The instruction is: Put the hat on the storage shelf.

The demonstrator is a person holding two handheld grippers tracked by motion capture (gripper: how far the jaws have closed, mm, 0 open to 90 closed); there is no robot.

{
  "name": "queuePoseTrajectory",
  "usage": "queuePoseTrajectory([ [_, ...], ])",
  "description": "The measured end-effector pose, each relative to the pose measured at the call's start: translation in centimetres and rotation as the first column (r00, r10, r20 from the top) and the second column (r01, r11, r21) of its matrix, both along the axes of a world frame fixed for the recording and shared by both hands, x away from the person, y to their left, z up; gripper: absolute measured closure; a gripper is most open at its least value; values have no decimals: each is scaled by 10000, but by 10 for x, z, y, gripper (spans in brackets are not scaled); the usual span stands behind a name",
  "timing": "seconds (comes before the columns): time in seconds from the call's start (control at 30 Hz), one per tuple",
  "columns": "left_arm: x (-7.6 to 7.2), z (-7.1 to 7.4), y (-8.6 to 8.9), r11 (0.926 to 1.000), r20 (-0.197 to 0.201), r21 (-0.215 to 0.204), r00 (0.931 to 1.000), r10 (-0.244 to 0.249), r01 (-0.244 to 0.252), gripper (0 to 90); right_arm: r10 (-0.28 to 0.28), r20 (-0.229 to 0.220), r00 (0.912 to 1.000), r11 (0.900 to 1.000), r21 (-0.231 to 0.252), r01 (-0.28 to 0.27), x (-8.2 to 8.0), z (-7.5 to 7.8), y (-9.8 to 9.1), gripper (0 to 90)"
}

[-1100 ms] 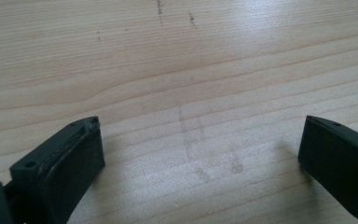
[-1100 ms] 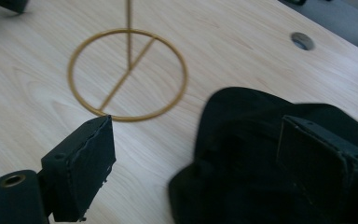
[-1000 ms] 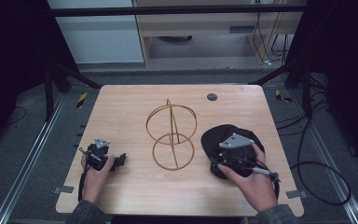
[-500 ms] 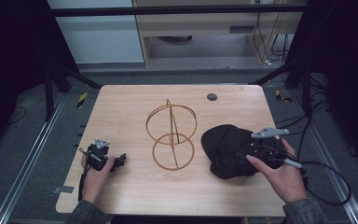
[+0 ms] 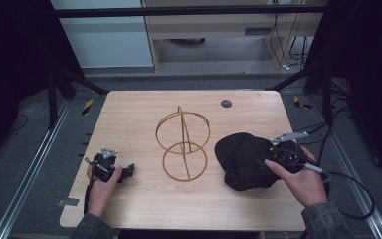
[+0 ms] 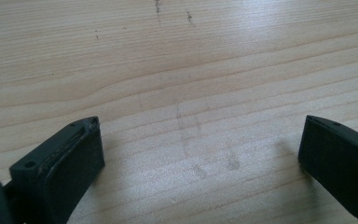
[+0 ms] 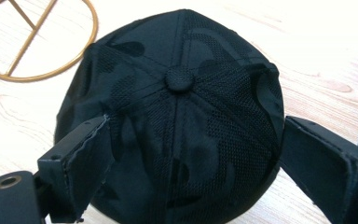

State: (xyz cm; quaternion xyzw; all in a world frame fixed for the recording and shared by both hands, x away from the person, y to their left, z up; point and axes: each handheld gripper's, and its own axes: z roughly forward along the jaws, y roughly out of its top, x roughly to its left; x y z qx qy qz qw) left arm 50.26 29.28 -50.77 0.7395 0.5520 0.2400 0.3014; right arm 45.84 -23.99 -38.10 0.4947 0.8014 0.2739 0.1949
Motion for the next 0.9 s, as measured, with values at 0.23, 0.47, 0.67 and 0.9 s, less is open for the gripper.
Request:
queuePoseTrajectory([
  [0.23, 0, 0, -2, 10000, 6, -32, 10000, -84, 84, 0, 33, -364, 9993, 9999, 100, -29, 14, -9, 5, 130],
  [0.47, 0, 0, -3, 9999, 12, -47, 10000, -95, 95, 0, 96, -816, 9966, 9999, 120, -86, 19, -16, 5, 316],
  [0.67, 0, 0, -3, 9999, 5, -31, 9999, -130, 130, 0, 329, -1058, 9938, 9991, 309, -298, 20, -18, 3, 508],
  [0.9, 0, 0, -4, 9999, 6, -35, 9999, -108, 108, 0, 592, -1314, 9896, 9962, 719, -501, 22, -19, -1, 775],
])
